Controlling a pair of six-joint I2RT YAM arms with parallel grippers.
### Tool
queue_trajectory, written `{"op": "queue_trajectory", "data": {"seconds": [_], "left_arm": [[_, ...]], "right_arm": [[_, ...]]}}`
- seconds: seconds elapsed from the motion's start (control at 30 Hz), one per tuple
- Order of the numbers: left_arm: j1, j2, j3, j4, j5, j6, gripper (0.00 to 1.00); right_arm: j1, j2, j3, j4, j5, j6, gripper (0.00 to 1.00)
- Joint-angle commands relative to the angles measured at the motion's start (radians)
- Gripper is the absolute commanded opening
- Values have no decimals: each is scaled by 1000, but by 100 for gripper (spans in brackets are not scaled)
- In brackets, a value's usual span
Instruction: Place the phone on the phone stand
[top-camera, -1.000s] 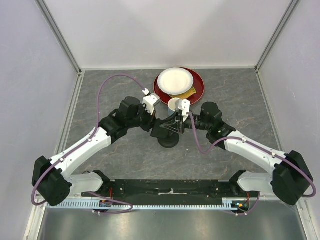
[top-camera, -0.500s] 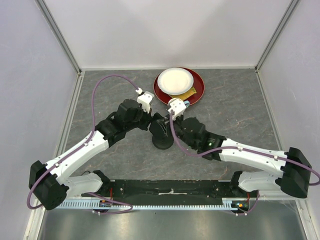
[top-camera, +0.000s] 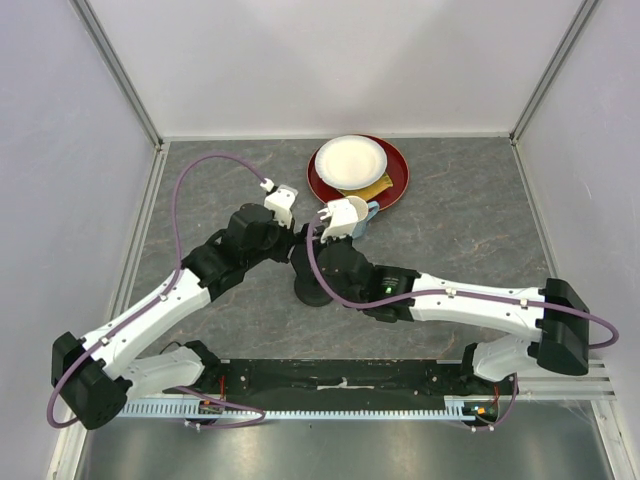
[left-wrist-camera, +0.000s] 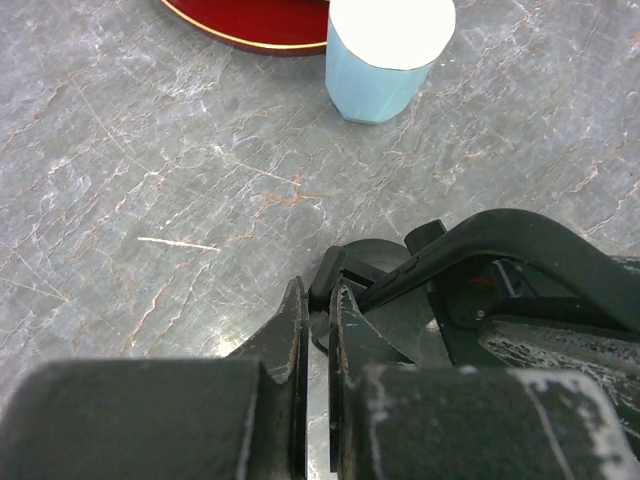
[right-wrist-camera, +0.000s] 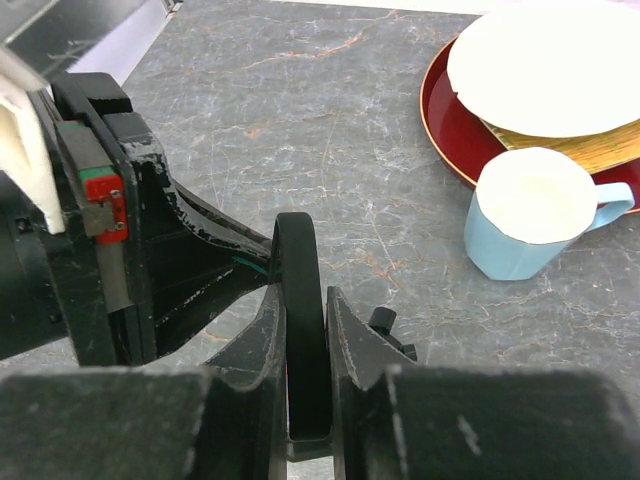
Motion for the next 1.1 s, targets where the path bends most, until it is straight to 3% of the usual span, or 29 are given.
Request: {"op": "queue_trajectory", "data": {"seconds": [0.0, 0.3, 0.73, 0.87, 1.07], "left_arm": [[71, -95, 25, 60, -183, -5, 2], [70, -124, 17, 66, -23, 38, 2], [70, -236, -18, 101, -77, 37, 3], [70, -317, -69, 151, -89, 34, 22], [71, -399, -104, 186, -149, 26, 36]], "right_arm": [[-39, 61, 25, -364, 389, -34, 0], [-39, 68, -28, -214, 251, -167, 0], [-39, 110, -5, -211, 160, -199, 0], [-39, 108, -11, -196, 123, -205, 0], [-39, 108, -24, -165, 64, -204, 0]]}}
